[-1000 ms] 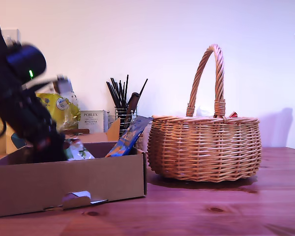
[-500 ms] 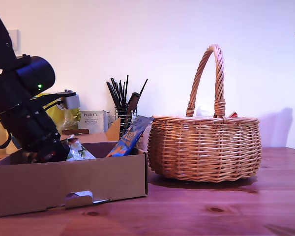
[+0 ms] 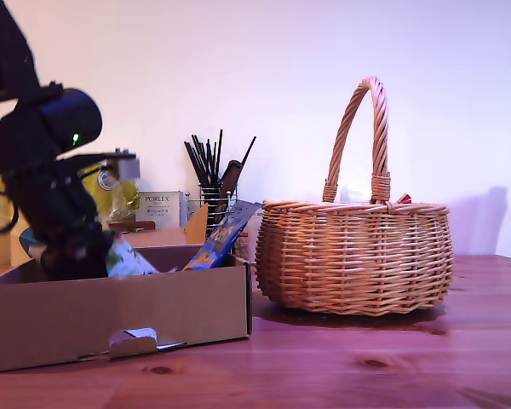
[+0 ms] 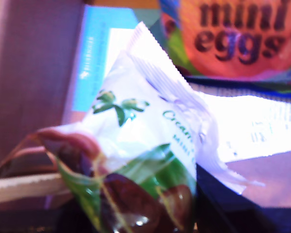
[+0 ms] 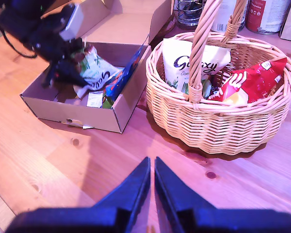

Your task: Move the bags of Easter eggs from the cardboard box on the left into the woven basket on the right side.

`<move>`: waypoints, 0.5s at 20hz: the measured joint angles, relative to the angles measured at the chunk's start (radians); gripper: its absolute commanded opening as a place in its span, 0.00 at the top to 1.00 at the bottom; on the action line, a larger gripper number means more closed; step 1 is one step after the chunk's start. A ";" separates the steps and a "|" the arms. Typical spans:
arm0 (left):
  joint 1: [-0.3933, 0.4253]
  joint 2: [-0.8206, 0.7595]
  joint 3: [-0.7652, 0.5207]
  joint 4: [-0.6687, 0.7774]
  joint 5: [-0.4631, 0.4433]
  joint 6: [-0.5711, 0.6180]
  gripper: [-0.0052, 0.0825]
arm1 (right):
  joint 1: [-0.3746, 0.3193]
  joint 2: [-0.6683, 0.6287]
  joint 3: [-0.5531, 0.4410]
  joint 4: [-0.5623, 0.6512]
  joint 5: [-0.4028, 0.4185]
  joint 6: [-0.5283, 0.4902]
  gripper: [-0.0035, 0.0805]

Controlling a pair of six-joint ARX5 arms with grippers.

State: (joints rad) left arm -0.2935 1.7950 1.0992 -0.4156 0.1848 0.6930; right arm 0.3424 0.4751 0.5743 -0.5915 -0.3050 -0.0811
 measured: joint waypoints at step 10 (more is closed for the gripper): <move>-0.085 -0.115 0.219 0.102 0.371 -0.312 0.80 | 0.000 0.000 0.000 0.002 0.000 0.000 0.97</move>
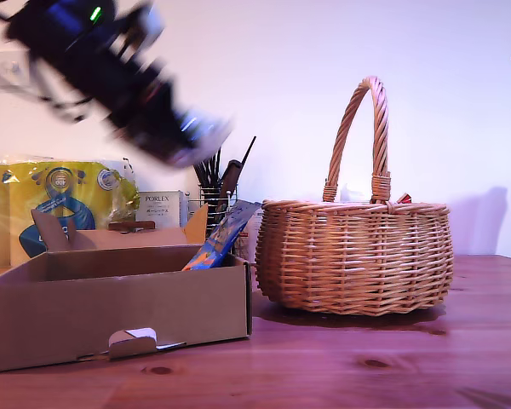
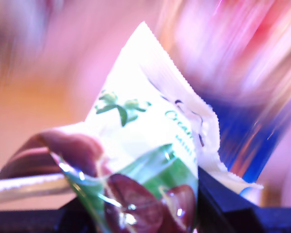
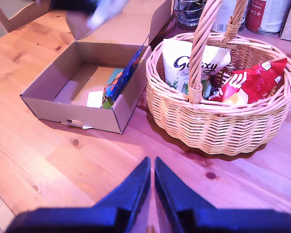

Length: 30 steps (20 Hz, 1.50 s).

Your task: Move the bags of Easter eggs from the cardboard box on the left into the woven basket on the right side.

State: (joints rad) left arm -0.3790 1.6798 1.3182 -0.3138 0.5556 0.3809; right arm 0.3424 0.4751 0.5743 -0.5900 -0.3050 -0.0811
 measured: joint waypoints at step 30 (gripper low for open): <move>-0.314 0.339 0.257 0.202 -0.146 -0.120 0.76 | 0.000 0.000 0.000 0.003 0.000 0.000 0.97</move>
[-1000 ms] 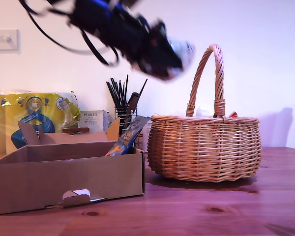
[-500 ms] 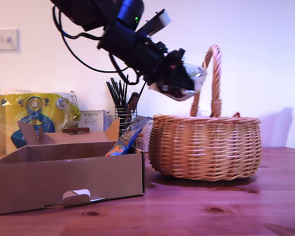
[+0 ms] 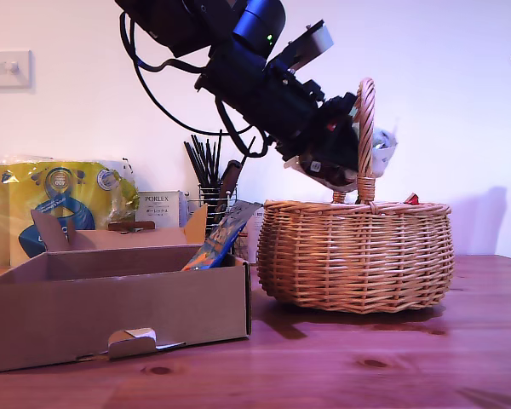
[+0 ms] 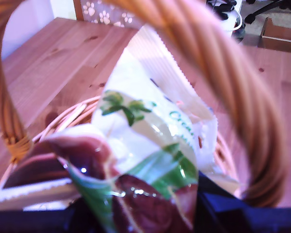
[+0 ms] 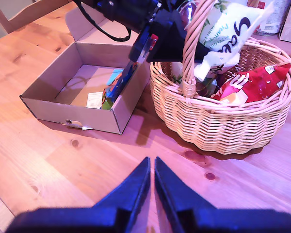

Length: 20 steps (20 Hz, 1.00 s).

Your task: Move the bags of Easter eggs from the cardboard box on the left into the woven basket on the right side.

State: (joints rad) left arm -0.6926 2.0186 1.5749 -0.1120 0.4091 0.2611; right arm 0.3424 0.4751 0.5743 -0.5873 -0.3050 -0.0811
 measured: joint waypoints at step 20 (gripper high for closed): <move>0.006 -0.017 0.036 -0.154 -0.176 0.053 0.94 | 0.000 0.000 0.000 0.000 -0.003 0.000 0.97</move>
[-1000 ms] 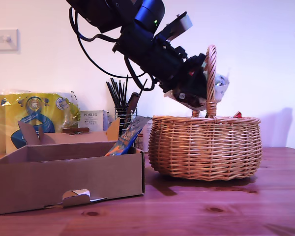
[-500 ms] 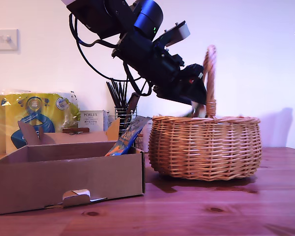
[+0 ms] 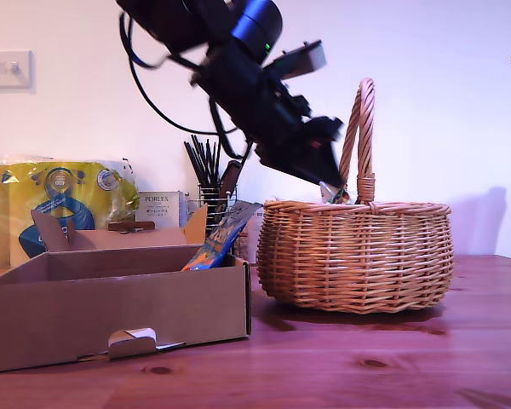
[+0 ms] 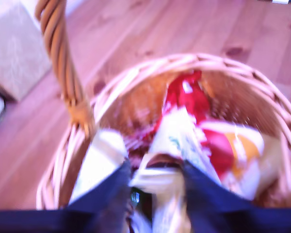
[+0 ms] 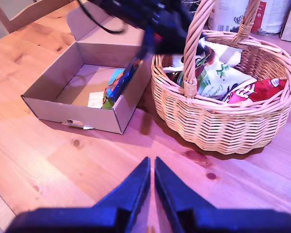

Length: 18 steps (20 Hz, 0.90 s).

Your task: Move the bags of Easter eggs from the cardboard box on the left into the woven basket on the right side.

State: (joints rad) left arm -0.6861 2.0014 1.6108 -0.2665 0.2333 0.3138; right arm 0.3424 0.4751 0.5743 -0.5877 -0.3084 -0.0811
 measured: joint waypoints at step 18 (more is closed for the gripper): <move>0.077 -0.629 -0.739 0.361 -0.051 -0.158 0.97 | 0.000 0.000 0.000 -0.005 0.004 0.000 0.97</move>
State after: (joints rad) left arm -0.6090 1.3727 0.8719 0.0948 0.1825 0.1562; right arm 0.3420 0.4751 0.5743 -0.5922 -0.3042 -0.0811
